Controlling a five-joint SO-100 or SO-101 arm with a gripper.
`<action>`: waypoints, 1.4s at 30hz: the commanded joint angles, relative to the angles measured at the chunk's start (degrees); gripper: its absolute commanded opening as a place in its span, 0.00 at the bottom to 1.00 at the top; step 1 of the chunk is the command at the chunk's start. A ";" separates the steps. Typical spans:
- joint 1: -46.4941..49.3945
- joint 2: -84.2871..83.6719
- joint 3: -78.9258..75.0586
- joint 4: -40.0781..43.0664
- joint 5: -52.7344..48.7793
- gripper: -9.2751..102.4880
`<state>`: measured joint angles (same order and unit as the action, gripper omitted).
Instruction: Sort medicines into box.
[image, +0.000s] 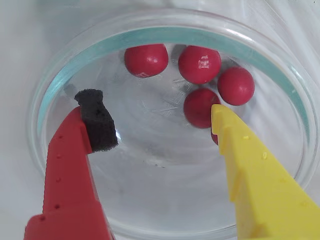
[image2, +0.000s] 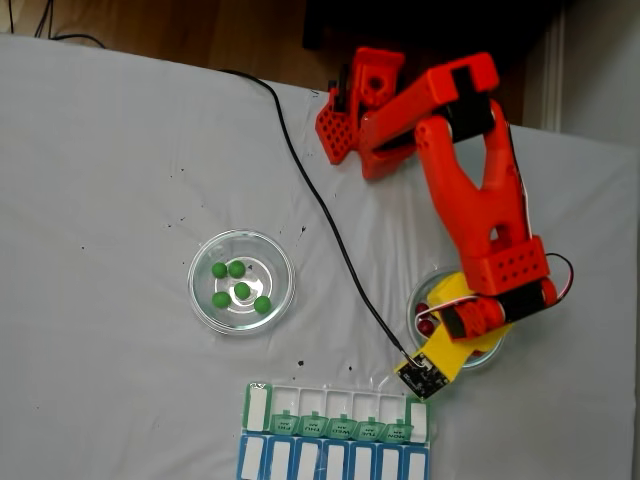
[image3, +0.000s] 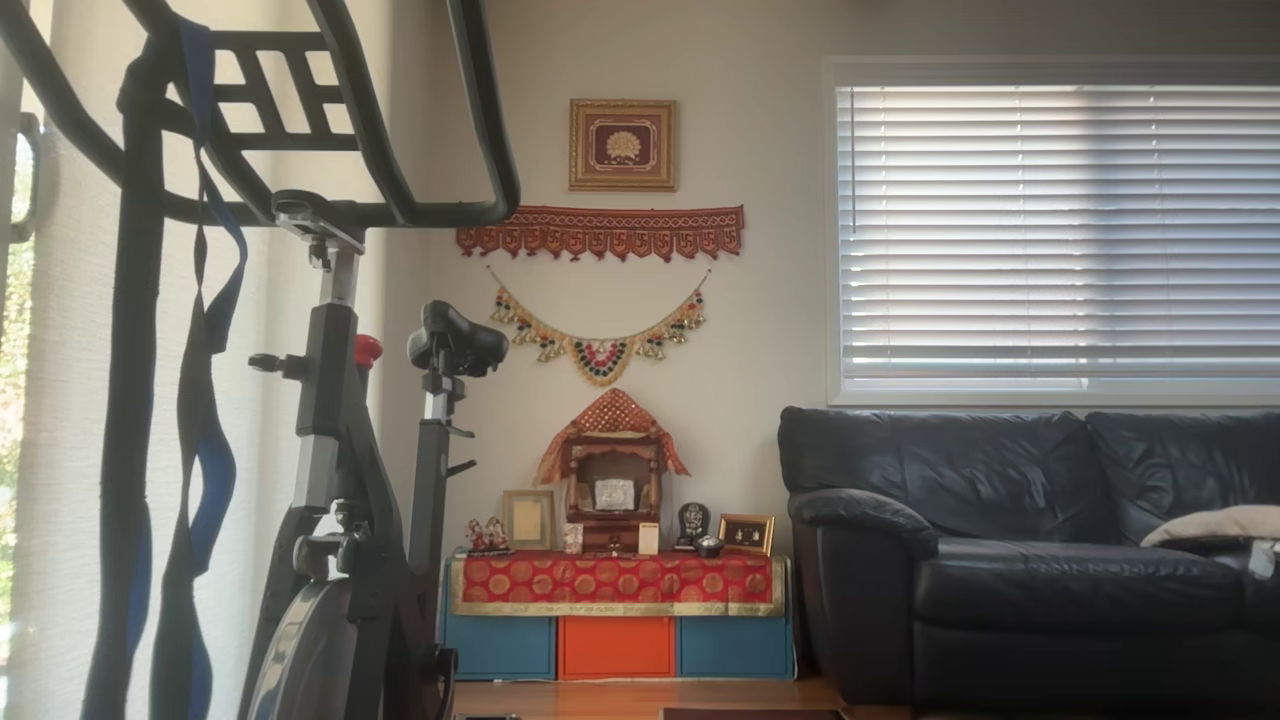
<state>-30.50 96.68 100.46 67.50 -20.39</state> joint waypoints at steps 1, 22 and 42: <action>0.18 1.58 -3.52 0.09 0.70 0.41; -2.81 4.39 -5.01 3.78 6.06 0.40; -3.25 3.52 -4.83 1.58 7.03 0.39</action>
<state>-32.96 96.50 99.49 69.87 -13.89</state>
